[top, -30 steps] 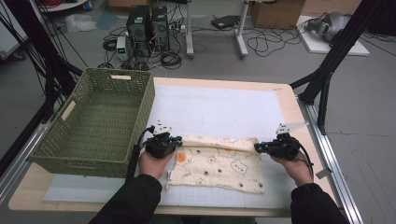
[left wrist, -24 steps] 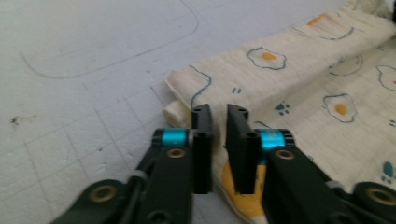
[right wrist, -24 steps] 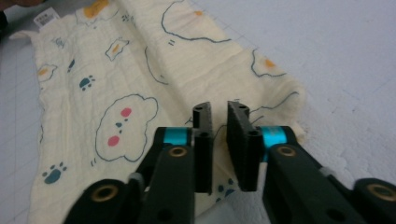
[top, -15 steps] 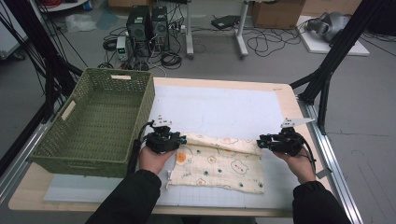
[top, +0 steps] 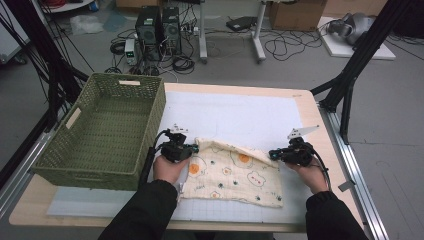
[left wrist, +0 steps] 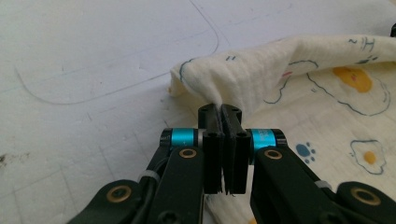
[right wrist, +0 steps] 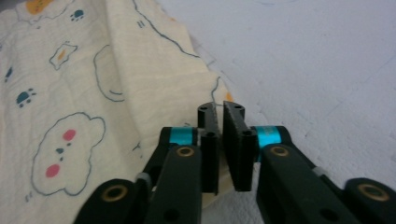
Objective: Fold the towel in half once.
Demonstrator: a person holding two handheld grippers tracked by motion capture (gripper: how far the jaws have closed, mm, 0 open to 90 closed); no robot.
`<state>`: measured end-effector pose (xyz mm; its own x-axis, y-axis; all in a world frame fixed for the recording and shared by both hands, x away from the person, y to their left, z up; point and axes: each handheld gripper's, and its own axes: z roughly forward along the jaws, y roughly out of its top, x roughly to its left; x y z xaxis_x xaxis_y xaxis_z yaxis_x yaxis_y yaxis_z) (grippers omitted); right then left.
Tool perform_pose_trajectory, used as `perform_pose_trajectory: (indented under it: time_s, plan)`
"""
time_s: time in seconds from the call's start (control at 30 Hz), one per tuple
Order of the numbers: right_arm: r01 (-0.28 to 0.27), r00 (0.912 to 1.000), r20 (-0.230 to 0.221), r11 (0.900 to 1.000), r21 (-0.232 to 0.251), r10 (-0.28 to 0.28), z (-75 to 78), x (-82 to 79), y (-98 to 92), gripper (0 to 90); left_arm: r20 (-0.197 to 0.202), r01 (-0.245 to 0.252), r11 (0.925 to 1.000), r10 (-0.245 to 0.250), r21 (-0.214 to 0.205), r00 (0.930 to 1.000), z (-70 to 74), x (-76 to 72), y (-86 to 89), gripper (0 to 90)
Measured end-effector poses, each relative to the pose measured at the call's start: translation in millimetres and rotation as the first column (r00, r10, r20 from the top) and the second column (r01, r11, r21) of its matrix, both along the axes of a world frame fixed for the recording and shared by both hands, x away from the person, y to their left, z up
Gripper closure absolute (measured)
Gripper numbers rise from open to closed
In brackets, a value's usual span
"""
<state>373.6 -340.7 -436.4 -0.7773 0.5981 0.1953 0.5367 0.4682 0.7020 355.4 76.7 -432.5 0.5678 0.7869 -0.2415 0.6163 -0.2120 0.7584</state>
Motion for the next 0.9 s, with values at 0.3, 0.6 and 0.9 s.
perform_pose_trajectory:
  time_s: [0.3, 0.6, 0.9]
  plan:
    - [-0.036, 0.9992, 0.017, 0.9991, 0.021, 0.036, 2.6, -16.0, -3.6, 89.5, -0.007, 0.079, 0.9935, -0.079, 0.081, 0.9968, -2.7, -29.3, 8.2, 86.1]
    - [-0.030, 0.9994, 0.015, 0.9993, 0.023, 0.030, -2.6, -23.1, -7.7, 89.4, -0.026, 0.101, 0.9939, -0.100, 0.045, 0.9946, 8.0, -33.5, 11.6, 59.5]
    - [-0.030, 0.9992, 0.026, 0.9995, -0.002, 0.030, -5.5, -23.9, -6.9, 89.5, 0.017, 0.030, 0.9990, -0.031, 0.031, 0.9994, 19.8, -19.2, 7.6, 62.1]
